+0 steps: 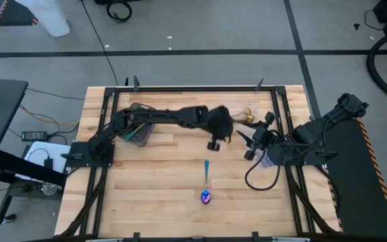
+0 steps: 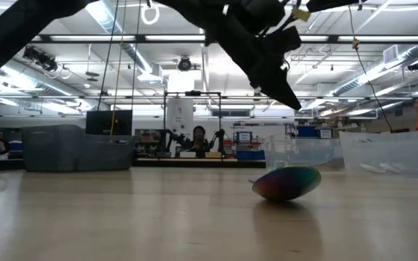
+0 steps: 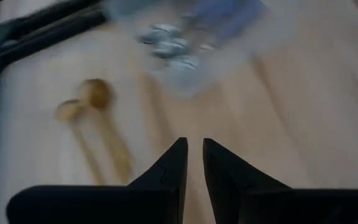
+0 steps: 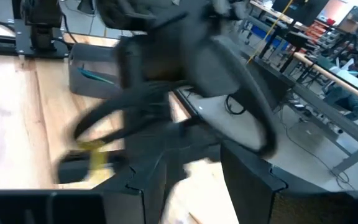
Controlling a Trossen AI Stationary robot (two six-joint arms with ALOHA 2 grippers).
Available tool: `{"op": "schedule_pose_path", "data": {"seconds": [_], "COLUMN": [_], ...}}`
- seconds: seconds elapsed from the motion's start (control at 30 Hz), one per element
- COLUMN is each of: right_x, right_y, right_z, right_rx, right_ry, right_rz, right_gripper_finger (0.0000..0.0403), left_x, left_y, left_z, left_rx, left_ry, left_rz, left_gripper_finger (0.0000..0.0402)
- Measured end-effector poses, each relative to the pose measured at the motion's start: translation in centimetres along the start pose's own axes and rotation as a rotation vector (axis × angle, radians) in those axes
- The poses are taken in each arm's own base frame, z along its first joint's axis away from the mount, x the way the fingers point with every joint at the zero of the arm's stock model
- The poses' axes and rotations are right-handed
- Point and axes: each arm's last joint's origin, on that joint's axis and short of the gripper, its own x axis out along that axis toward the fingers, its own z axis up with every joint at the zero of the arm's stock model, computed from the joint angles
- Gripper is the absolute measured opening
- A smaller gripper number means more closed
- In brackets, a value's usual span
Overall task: Sort silverware by color (type)
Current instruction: Put the blue spoon into the black bin
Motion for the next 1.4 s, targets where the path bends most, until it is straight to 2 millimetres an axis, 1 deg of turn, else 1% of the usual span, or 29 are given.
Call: {"op": "schedule_pose_path", "data": {"seconds": [0.13,0.33,0.57,0.73,0.93,1.03,1.17,1.27,1.4], "right_x": [0.0,0.0,0.0,0.0,0.0,0.0,-0.2,-0.6,-0.7], "right_y": [0.0,0.2,0.2,0.3,0.3,0.5,0.7,1.0,1.2], "right_z": [0.0,0.2,0.2,0.3,0.3,0.4,0.5,0.4,0.4], "right_rx": [0.006,0.026,0.002,0.001,0.007,0.006,0.007,0.012,0.015], "right_ry": [-0.001,-0.004,-0.006,-0.006,-0.003,-0.006,-0.010,0.009,0.010], "right_rz": [0.009,0.042,0.043,0.049,0.076,0.107,0.162,0.254,0.276], "right_gripper_finger": [0.0162,0.0162,0.0161,0.0161,0.0162,0.0162,0.0162,0.0162,0.0162], "left_x": [-0.1,-0.4,-0.9,-1.0,-1.2,-1.2,-1.2,-1.2,-1.1], "left_y": [-2.9,-5.9,-9.3,-11.5,-12.8,-12.9,-13.1,-13.1,-13.0], "left_z": [0.0,-0.3,-0.2,0.1,0.5,0.5,0.5,0.4,0.4], "left_rx": [0.122,0.216,0.295,0.360,0.382,0.379,0.364,0.362,0.342], "left_ry": [0.095,0.218,0.296,0.295,0.288,0.290,0.300,0.305,0.309], "left_rz": [-0.090,-0.194,-0.283,-0.322,-0.335,-0.337,-0.341,-0.342,-0.334], "left_gripper_finger": [0.0059,0.0059,0.0059,0.0059,0.0060,0.0068,0.0102,0.0131,0.0152]}}
